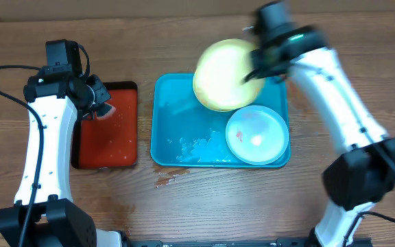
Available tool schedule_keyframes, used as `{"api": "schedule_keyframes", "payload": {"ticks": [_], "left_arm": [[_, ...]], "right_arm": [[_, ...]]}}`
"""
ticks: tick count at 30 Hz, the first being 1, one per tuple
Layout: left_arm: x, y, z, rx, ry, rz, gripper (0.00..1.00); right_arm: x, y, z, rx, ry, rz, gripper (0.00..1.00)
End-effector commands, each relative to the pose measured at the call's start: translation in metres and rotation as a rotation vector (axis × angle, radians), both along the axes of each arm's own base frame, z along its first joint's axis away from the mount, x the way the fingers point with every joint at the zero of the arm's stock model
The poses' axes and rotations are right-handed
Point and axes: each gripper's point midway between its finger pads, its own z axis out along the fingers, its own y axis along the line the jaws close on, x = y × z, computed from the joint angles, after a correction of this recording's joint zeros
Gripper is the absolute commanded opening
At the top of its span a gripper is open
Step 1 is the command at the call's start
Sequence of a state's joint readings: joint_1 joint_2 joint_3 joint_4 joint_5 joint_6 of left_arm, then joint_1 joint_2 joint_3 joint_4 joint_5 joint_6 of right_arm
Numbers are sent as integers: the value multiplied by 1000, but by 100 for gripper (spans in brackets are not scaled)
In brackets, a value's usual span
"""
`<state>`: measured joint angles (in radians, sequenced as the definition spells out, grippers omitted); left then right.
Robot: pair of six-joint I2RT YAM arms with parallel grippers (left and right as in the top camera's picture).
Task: Clean dirty plates on tray and stack at the side
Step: 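Lift the cleaned yellow plate with the right gripper and place it right of the tray, then reach the right gripper back and grasp the rim of the remaining yellow plate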
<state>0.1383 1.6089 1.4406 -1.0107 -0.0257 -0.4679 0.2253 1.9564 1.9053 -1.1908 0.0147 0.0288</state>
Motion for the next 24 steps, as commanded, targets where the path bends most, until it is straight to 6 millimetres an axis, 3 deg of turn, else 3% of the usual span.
{"api": "schedule_keyframes", "payload": {"ticks": [1, 6, 10, 15, 18, 24], "left_arm": [[1, 0, 3, 1, -10, -18, 4], [2, 0, 3, 1, -12, -17, 4], [2, 0, 3, 2, -12, -17, 4], [2, 0, 2, 1, -9, -17, 4], [2, 0, 1, 1, -8, -17, 4], [4, 0, 2, 2, -15, -17, 4]], "right_arm": [[-4, -38, -1, 258, 97, -116, 4], [-10, -136, -47, 273, 191, -352, 4], [-17, -198, -75, 300, 201, -497, 4], [-24, -244, -104, 299, 193, -598, 4], [-27, -260, -119, 299, 167, -632, 4], [-27, -263, -138, 304, 144, -638, 4]]}}
